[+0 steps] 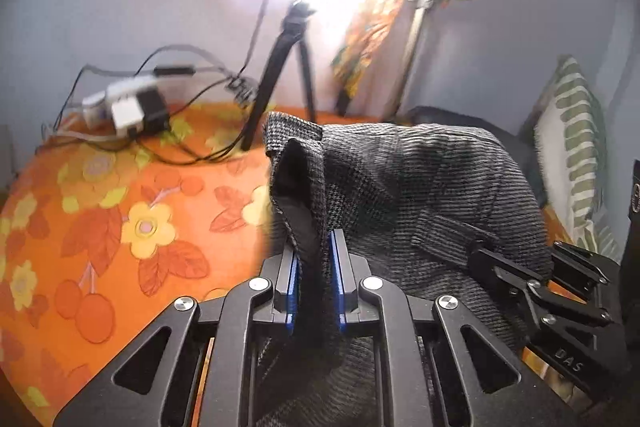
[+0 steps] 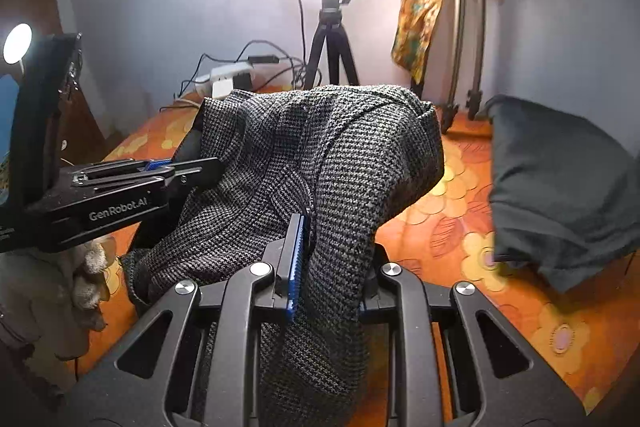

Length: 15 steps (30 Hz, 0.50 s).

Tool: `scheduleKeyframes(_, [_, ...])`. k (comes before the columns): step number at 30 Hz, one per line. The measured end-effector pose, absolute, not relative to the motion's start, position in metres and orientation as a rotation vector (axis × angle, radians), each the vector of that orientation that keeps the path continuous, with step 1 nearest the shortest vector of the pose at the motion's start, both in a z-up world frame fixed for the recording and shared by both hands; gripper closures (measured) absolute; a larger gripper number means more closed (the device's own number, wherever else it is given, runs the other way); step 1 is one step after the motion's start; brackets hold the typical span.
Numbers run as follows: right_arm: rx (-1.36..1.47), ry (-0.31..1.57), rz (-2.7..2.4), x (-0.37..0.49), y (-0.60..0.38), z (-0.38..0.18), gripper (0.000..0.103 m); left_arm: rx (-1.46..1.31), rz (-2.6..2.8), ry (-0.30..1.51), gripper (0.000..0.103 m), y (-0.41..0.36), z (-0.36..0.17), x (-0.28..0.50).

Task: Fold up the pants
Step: 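Lift the folded shorts off the bedspread with both grippers, then carry the held shorts with both grippers toward the striped pillow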

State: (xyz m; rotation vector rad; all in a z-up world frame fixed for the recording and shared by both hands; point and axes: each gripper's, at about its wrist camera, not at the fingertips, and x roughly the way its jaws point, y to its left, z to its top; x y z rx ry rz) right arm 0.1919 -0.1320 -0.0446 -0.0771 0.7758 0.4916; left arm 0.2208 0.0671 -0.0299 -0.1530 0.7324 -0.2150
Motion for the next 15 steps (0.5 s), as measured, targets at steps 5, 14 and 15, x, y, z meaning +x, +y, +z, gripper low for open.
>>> scheduleKeyframes(5, [-0.072, 0.738, 0.476, 0.179, -0.149, -0.027, 0.083, -0.079, -0.236, 0.660, 0.094, 0.041, -0.008, 0.204])
scheduleKeyframes(14, [-0.033, 0.781, 0.472, 0.180, -0.166, -0.036, 0.084, -0.252, -0.188, 0.801, 0.092, 0.063, -0.041, 0.226])
scheduleKeyframes(15, [-0.025, 0.799, 0.471, 0.183, -0.167, -0.040, 0.084, -0.232, -0.165, 0.811, 0.091, 0.064, -0.045, 0.228])
